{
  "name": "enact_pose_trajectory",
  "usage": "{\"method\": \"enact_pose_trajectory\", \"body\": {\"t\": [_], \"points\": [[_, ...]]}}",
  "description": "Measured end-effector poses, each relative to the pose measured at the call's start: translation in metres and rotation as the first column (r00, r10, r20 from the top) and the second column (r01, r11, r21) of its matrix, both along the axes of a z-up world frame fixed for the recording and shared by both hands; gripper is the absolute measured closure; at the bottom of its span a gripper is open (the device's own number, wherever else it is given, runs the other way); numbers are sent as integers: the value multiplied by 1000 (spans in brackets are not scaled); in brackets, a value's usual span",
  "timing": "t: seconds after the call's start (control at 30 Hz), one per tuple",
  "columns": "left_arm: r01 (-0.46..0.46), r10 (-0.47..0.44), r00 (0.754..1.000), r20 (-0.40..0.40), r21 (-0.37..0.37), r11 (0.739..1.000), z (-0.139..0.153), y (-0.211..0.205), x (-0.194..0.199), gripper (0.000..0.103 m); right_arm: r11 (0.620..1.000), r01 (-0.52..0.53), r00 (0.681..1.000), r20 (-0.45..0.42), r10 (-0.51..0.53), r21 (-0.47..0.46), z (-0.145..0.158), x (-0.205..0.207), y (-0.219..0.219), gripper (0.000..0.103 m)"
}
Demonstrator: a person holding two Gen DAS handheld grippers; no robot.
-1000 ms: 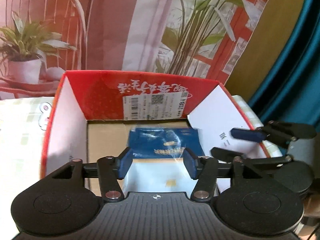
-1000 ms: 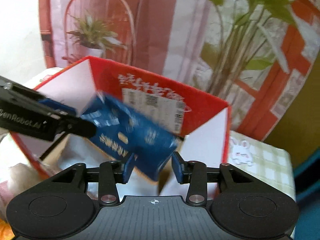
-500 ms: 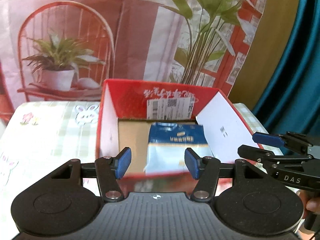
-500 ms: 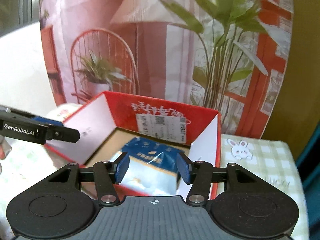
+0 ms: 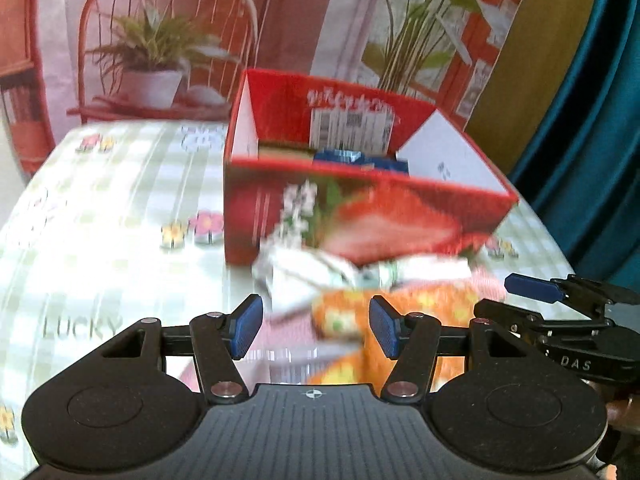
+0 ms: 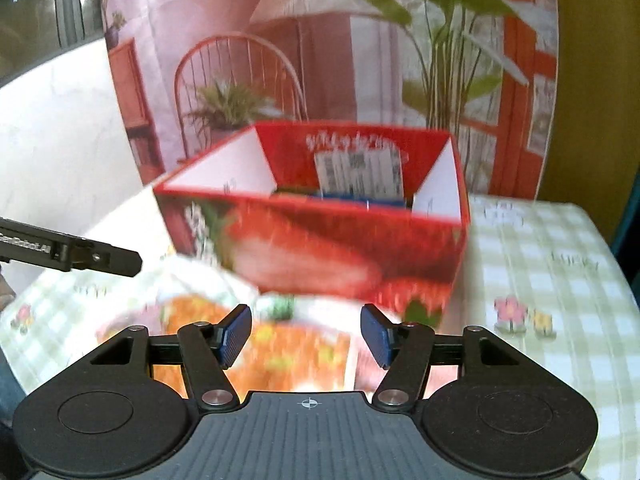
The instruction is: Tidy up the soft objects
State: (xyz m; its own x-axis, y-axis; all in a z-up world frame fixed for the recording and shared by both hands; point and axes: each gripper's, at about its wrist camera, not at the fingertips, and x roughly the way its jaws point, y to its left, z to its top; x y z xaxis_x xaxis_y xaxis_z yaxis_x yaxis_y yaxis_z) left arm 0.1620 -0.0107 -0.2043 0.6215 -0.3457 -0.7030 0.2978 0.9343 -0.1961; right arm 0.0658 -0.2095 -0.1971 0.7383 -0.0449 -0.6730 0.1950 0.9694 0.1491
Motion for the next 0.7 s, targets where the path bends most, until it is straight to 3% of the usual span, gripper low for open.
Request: {"method": "enact_pose_trajectory", "body": {"t": [0.33,0.7], "points": [[-17,16,993,-115,-13,1000,-31,3,-23,42,999,10,998,-60,-9,30,-22,-15,7,46],[12,-17,991,-134,-39,999,-34,0,-32,42,999,9,998,-57,-7,32,-21,-16,9,44]]}}
